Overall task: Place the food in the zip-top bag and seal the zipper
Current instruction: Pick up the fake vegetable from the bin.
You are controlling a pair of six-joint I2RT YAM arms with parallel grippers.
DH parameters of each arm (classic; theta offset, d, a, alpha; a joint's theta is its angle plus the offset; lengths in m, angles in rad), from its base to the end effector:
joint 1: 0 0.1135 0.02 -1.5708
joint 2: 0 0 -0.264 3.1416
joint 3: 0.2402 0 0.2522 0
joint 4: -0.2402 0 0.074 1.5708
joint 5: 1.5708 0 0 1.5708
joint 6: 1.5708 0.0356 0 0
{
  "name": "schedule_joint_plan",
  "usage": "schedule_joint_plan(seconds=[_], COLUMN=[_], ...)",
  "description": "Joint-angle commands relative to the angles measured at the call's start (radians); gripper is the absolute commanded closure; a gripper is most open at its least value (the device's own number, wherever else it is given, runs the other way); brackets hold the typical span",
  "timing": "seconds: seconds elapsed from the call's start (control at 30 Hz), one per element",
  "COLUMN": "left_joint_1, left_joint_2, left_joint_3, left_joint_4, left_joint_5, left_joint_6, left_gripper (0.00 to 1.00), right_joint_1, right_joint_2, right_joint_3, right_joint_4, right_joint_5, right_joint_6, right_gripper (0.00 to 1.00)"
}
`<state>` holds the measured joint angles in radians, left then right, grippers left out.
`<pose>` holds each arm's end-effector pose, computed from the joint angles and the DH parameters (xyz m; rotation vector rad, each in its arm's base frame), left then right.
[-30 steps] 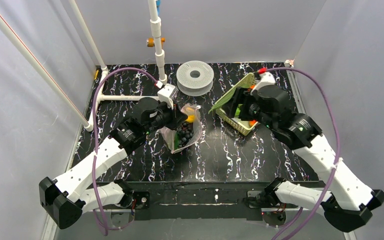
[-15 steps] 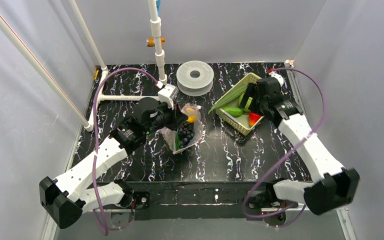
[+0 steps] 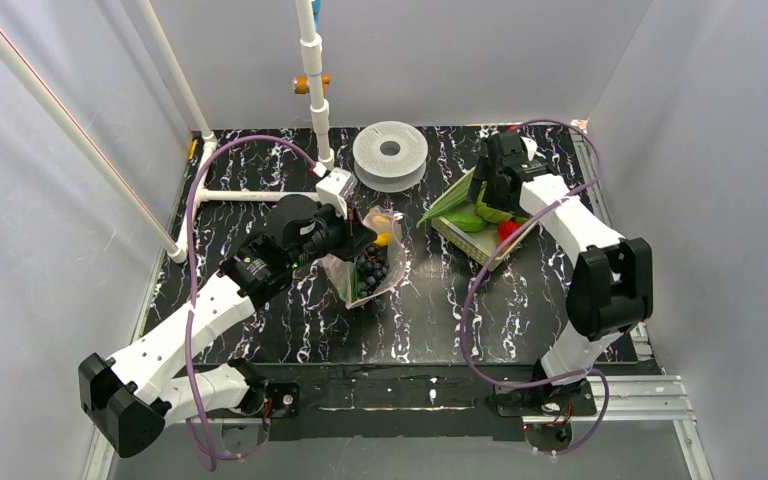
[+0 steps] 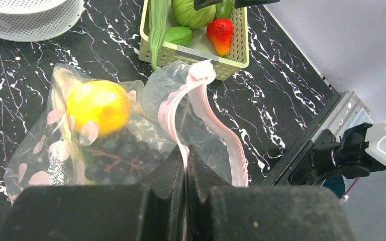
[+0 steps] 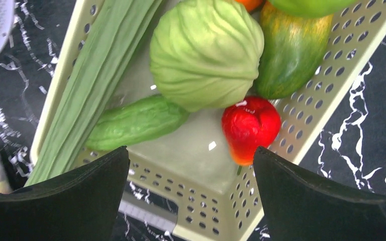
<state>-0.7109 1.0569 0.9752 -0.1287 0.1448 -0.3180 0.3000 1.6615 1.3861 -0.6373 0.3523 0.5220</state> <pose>0.1831 -0.1645 0.3604 0.4702 1.8032 -0.8580 0.3491 0.0951 0.2826 0.4116 2.3733 -0.0643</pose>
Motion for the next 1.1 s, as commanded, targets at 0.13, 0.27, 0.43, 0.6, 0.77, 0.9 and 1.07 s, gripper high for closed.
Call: schedule_joint_plan(seconds=[0.13,0.27,0.43,0.6,0.77,0.9,1.07], left_joint_1=[-0.001,-0.002,-0.001,0.0,0.0,0.0,0.0], left_joint_2=[-0.024,-0.025,-0.023,-0.021,-0.019,-0.016,-0.008], left_joint_3=[0.034,0.034,0.033,0.034,0.036,0.037,0.039], left_joint_4=[0.028,0.028,0.029,0.029,0.028,0.026,0.027], left_joint_5=[0.021,0.022,0.024,0.028,0.029,0.032,0.039], left_joint_6=[-0.007,-0.009,-0.01,-0.012,-0.012,-0.012,-0.015], left_gripper=[1.0,1.0,1.0,1.0,1.0,1.0,1.0], right_joint_1=[-0.026,-0.033,-0.036,-0.036,-0.039,-0.048,-0.052], right_joint_2=[0.139,0.187,0.246,0.282,0.302,0.332,0.328], right_joint_3=[0.119,0.144,0.164,0.179,0.174,0.175,0.157], right_joint_4=[0.023,0.041,0.04,0.067,0.094,0.088,0.09], right_joint_5=[0.1,0.123,0.148,0.098,0.068,0.054,0.039], right_joint_6=[-0.082,-0.115,-0.128,-0.153,-0.185,-0.188,-0.186], right_gripper=[0.02,0.01,0.02,0.02,0.02,0.02,0.13])
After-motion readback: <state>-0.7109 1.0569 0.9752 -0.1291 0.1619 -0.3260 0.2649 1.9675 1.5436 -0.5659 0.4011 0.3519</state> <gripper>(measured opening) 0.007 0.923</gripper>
